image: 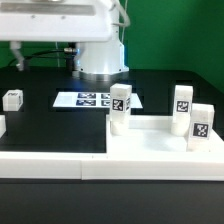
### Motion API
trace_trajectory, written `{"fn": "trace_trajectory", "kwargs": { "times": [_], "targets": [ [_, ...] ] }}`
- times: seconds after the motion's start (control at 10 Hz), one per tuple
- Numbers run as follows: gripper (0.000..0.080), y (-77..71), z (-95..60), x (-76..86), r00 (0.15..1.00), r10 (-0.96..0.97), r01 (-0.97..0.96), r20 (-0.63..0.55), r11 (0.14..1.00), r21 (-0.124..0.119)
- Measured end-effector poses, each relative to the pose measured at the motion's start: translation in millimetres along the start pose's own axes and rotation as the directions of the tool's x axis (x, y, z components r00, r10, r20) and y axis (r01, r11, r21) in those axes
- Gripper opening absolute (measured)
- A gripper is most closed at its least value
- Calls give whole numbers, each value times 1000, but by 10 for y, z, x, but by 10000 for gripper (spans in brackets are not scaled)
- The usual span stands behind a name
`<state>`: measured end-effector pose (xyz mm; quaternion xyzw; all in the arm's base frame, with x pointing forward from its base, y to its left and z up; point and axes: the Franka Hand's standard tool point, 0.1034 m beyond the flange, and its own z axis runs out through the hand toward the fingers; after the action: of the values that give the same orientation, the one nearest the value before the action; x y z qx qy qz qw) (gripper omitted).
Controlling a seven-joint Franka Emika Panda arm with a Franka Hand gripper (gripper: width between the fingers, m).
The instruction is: Assemble square table
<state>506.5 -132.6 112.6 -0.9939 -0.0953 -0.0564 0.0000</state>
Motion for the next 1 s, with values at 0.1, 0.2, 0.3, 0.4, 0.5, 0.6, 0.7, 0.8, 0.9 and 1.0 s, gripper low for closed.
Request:
{"fn": "trace_trajectory", "kwargs": {
  "times": [0.1,0.2,0.3,0.4,0.5,0.6,0.7,0.8,0.9,1.0],
  "targets": [
    [649,187,53,-276,998,-60,61,14,998,-14],
    [649,338,107,-582,997,-68,68,42,998,-7],
    [649,473,135,-781,998,-26,27,59,1000,-7],
    [649,527,180,-953,997,5,-4,78,1000,-3],
    [649,520,179,-943,997,3,-2,79,1000,-4],
    [649,517,179,-938,997,1,-1,79,1000,-4],
    [649,514,183,-944,997,3,-3,82,1000,-3],
    [649,496,191,-947,996,5,-5,92,1000,1],
    [649,499,201,-962,995,13,-14,97,1000,2],
    [649,411,293,-1082,970,139,-149,199,988,39]
  ]
}}
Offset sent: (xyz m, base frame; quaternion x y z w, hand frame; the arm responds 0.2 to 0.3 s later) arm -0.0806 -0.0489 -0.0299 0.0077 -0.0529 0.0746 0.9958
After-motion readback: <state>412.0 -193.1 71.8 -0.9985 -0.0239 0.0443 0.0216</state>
